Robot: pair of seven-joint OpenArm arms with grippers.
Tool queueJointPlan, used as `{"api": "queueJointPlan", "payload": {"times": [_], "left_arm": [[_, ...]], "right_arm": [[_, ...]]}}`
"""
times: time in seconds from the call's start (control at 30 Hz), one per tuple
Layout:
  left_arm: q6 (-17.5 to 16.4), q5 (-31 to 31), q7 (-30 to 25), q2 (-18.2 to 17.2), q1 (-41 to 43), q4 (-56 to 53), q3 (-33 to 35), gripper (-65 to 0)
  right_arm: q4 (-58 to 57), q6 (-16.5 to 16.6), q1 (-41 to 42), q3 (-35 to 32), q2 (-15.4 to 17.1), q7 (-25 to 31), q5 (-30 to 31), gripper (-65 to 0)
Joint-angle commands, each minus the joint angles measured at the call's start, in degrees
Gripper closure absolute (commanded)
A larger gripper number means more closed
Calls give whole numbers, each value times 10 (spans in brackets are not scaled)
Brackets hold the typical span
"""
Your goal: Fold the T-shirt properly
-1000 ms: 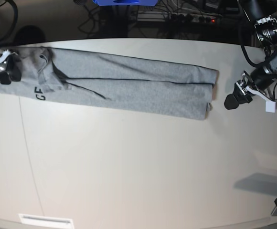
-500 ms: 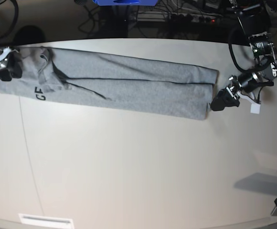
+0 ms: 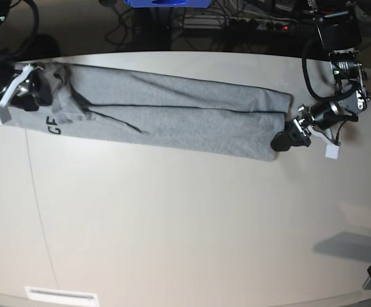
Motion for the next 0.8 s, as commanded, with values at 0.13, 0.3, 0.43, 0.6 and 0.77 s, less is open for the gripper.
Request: {"api": "queueJointPlan", "payload": {"times": [0.13, 0.3, 0.43, 0.6, 0.77], "left_arm": [[12, 17, 26, 7, 5, 31, 53, -410], [12, 17, 24, 8, 3, 34, 55, -405], [12, 17, 23, 3, 3, 34, 51, -333], [12, 17, 23, -3, 3, 34, 51, -18], [12, 17, 23, -4, 1, 38, 50, 0]], "right_arm": [[10, 1, 10, -21, 6, 10, 12, -238], [10, 1, 11, -21, 6, 10, 12, -238], [10, 1, 11, -22, 6, 10, 12, -238], [9, 1, 9, -23, 5, 9, 12, -238], [8, 1, 9, -72, -3, 9, 12, -238]]}}
